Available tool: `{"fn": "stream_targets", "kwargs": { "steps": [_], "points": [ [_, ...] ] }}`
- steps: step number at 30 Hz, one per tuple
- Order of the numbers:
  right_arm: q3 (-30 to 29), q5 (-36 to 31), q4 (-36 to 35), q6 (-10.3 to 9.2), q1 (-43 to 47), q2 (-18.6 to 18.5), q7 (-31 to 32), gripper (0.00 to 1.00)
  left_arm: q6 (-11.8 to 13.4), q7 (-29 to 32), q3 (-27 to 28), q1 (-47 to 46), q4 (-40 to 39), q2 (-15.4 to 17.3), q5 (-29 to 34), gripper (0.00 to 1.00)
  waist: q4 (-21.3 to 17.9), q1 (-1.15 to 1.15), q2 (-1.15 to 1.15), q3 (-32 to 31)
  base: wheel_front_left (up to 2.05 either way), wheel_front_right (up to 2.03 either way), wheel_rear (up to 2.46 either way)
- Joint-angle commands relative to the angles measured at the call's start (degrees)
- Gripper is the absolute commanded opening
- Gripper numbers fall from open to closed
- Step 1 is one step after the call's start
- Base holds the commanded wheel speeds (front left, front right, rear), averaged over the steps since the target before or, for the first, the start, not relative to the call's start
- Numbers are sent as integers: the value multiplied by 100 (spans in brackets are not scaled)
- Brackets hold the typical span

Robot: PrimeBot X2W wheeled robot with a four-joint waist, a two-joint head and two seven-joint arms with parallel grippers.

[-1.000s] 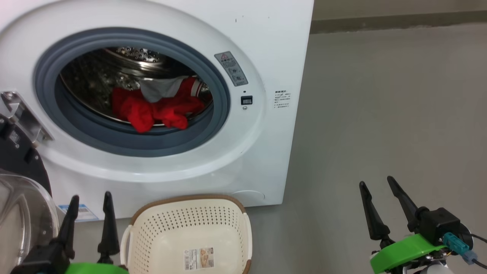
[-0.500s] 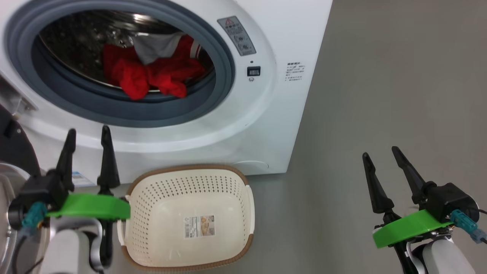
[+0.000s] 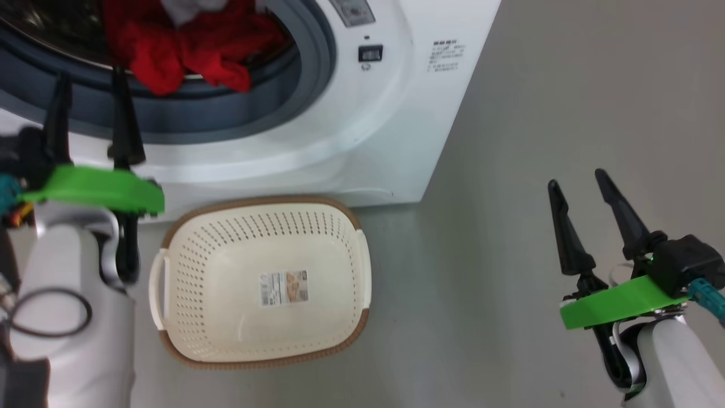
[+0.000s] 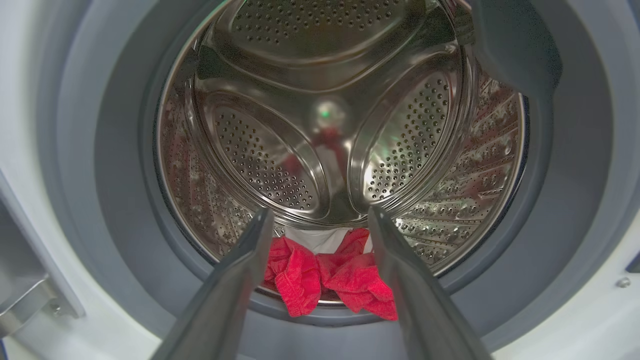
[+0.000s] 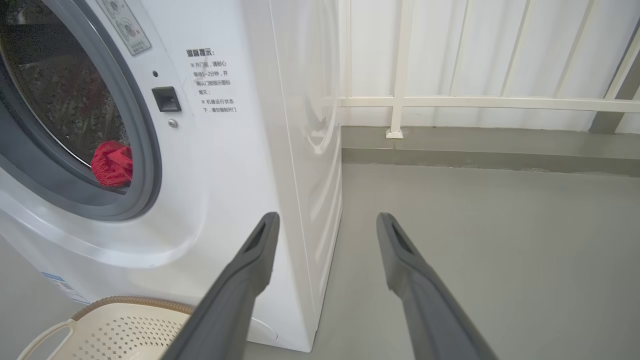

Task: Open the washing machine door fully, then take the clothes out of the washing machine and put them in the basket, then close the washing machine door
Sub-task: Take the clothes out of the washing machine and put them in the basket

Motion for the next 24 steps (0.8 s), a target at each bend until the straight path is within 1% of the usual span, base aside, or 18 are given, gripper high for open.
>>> {"fn": "stream_targets", "kwargs": {
  "steps": [1,3,6,7,18,21,24],
  "points": [
    [55,25,-181,37,-101,-53,-37,100,-40,-42,123,-241,-11,272,-70,100,-115,0,0,392,0,0,0],
    [13,29,-225,37,-168,-48,-37,100,-82,-42,89,-639,299,337,-64,100,-167,0,0,585,0,0,0],
    [35,39,-274,37,-248,-43,-37,100,-102,-43,109,-982,624,450,-60,100,-252,0,0,737,0,0,0],
    [35,39,-274,37,-248,-43,-37,100,-102,-43,109,-982,624,450,-60,100,-252,0,0,737,0,0,0],
    [94,88,-365,37,-376,7,-37,100,-57,-43,0,-2103,1789,726,105,100,-472,0,0,1195,0,0,0],
    [144,97,-373,37,-422,16,-37,100,-10,-31,9,-2377,2213,858,107,100,-529,0,0,1278,0,0,0],
    [222,132,-406,37,-480,26,-37,100,99,44,17,-2632,2617,1023,124,100,-606,0,0,1365,0,0,0]
  ]
}}
